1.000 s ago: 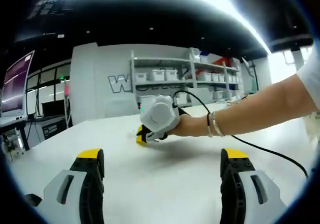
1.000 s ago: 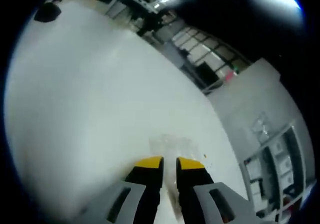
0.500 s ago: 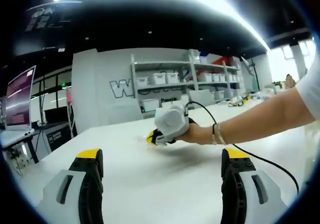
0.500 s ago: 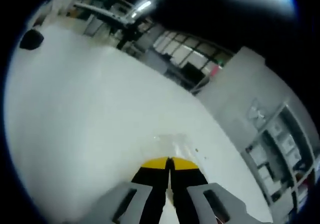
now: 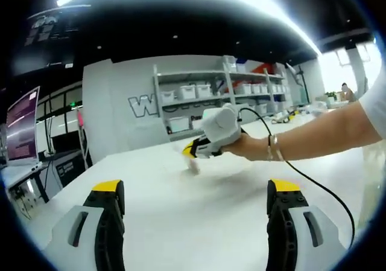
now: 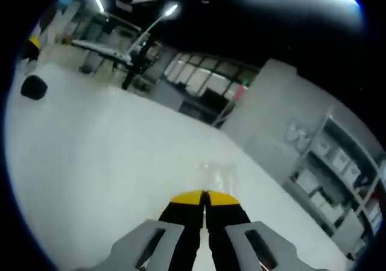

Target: Open the resealable bag by pulling the two sides of the seal apart until the entire bag opening is separated and visibly accessible.

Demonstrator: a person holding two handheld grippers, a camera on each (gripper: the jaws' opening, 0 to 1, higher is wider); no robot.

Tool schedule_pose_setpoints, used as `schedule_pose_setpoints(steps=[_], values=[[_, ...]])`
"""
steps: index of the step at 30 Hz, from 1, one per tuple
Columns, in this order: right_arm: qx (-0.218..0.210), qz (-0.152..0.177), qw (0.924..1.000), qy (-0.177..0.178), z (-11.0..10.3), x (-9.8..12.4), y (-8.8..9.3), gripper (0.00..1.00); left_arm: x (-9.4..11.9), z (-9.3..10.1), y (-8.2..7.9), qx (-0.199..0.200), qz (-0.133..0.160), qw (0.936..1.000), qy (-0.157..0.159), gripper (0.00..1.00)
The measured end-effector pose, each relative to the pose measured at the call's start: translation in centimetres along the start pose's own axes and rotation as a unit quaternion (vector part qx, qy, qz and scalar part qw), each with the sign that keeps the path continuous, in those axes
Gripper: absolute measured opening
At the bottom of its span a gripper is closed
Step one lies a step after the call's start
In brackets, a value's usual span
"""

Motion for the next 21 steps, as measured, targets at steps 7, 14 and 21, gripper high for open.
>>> schedule_pose_setpoints(steps=[7,14,21], values=[[-0.034,0.02,0.9992,0.003,0.8,2.0,-0.6,0.0,0.3,0.2,-0.3,0.001,0.004,1.0,-0.003,0.97],[-0.058,0.042,0.9974,0.005,1.3,3.8,-1.4,0.0,0.3,1.0,-0.6,-0.005,0.006,1.0,0.001,0.97],[-0.079,0.061,0.995,-0.001,1.0,6.1,-1.6,0.0,0.4,1.5,-0.6,-0.006,0.006,1.0,0.0,0.97]])
Point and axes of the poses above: the point that each gripper's makers call its tool centre point, and the gripper's own axes: x roughly backward along the fingers, z roughly to its right, y roughly out of its underside, the point moved 3 cm from there along x, roughly backward along the fingers, and after that the axes turned 10 degrees about -z, right-handed, at the moved point
